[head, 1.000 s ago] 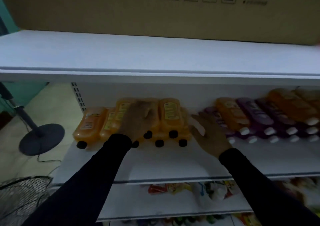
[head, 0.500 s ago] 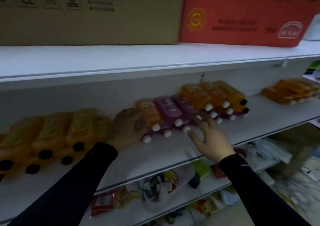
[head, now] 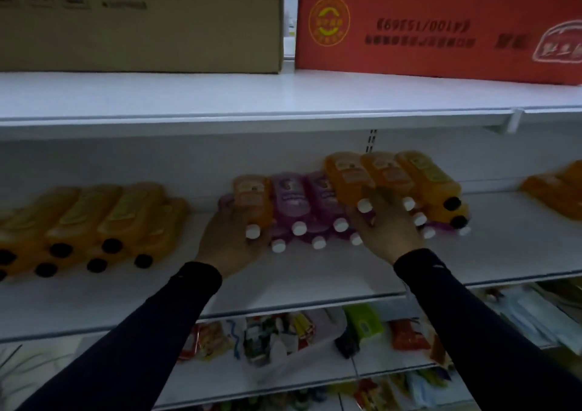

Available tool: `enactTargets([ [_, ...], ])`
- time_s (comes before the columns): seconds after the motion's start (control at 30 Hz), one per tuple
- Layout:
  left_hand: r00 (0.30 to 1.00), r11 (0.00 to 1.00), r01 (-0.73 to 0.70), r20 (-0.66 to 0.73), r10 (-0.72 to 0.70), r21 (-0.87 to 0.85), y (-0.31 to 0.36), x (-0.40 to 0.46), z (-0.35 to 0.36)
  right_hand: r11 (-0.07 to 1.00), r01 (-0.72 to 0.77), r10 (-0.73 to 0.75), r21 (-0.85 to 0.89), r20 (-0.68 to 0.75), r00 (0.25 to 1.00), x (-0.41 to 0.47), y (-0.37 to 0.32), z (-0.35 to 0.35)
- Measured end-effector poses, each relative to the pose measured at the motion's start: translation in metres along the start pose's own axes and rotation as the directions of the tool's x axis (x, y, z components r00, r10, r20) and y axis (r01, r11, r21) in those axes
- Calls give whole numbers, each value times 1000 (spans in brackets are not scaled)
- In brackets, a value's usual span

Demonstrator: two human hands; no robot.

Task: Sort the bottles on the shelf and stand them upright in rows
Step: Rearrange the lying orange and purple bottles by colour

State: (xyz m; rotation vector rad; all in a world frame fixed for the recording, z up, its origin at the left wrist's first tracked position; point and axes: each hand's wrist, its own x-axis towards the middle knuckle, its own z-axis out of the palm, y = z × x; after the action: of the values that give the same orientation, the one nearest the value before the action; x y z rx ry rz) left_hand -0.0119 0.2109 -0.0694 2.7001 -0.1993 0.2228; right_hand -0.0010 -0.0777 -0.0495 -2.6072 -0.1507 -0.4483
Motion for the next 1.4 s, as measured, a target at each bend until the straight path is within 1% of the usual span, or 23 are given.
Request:
enactTargets([
  [0.07, 999, 994, 32, 19, -34, 102, -3, 13, 4, 999, -32, 32, -6, 3, 999, 17, -3, 5],
  [0.1, 997, 990, 71, 14, -73, 120, -6, 21, 7, 999, -43, 43, -20, 1, 999, 25, -4, 8],
  [0.2, 984, 984, 174, 18, -175, 49, -10, 41, 17, 988, -7, 10, -154, 23, 1000, 40, -3, 18],
  [0.27, 985, 985, 165, 43, -167, 42, -13, 51, 25, 960, 35, -21, -278, 54, 998, 48, -1, 24],
  [0.33, 989, 988, 127, 68, -133, 90, -17, 57, 30, 931, 74, -55, -356, 64, 996, 54, 0, 33],
  [0.37, 989, 990, 109, 91, -117, 93, -18, 58, 31, 915, 68, -38, -398, 84, 996, 56, 1, 36],
  [0.43, 987, 994, 107, 124, -106, -1, -19, 59, 25, 890, 35, 6, -456, 89, 996, 62, 1, 37],
  [0.5, 984, 997, 81, 159, -77, -18, -22, 62, 17, 915, -38, 65, -403, 55, 996, 69, 1, 34],
  [0.57, 972, 996, 47, 228, -64, 80, -31, 67, 10, 954, -60, 84, -293, 69, 994, 71, -2, 36],
  [0.6, 962, 991, 44, 264, -76, 126, -36, 70, 7, 951, -47, 79, -306, 94, 992, 70, -4, 39],
  [0.67, 951, 986, 70, 288, -111, 151, -42, 74, 6, 925, -12, 38, -379, 63, 997, 66, -6, 44],
  [0.7, 951, 986, 81, 284, -120, 145, -42, 75, 7, 926, -23, 29, -377, 8, 1000, 64, -8, 43],
  [0.73, 954, 988, 84, 276, -118, 132, -38, 74, 9, 948, -39, 35, -317, -20, 999, 62, -10, 41],
  [0.77, 958, 989, 91, 262, -120, 121, -33, 71, 13, 962, -39, 34, -271, -22, 999, 63, -13, 40],
  [0.8, 962, 988, 123, 233, -142, 93, -27, 67, 17, 962, -3, 9, -272, 21, 1000, 65, -15, 39],
  [0.87, 955, 967, 253, 153, -254, 22, -16, 60, 26, 971, 40, -10, -236, 131, 991, 69, -17, 45],
  [0.93, 945, 946, 320, 48, -323, 53, -8, 56, 32, 990, 10, 22, -143, 223, 975, 71, -17, 47],
  [0.97, 945, 941, 325, 4, -327, 94, -6, 56, 34, 996, -8, 27, -88, 221, 975, 72, -15, 47],
  [1.03, 950, 940, 310, -15, -311, 143, -4, 58, 36, 999, -45, 43, 4, 166, 985, 71, -11, 47],
  [1.1, 953, 947, 301, -17, -301, 107, -2, 61, 41, 999, -44, 42, 8, 138, 990, 70, -10, 46],
  [1.2, 940, 942, 335, -69, -334, -3, 2, 57, 46, 992, -125, 122, 8, 136, 983, 70, -12, 50],
  [1.3, 950, 954, 300, -96, -298, 4, 4, 52, 45, 992, -122, 123, -17, 120, 985, 70, -7, 48],
  [1.4, 967, 974, 225, -119, -225, -14, -1, 50, 42, 987, -101, 96, 125, 49, 994, 56, -3, 40],
])
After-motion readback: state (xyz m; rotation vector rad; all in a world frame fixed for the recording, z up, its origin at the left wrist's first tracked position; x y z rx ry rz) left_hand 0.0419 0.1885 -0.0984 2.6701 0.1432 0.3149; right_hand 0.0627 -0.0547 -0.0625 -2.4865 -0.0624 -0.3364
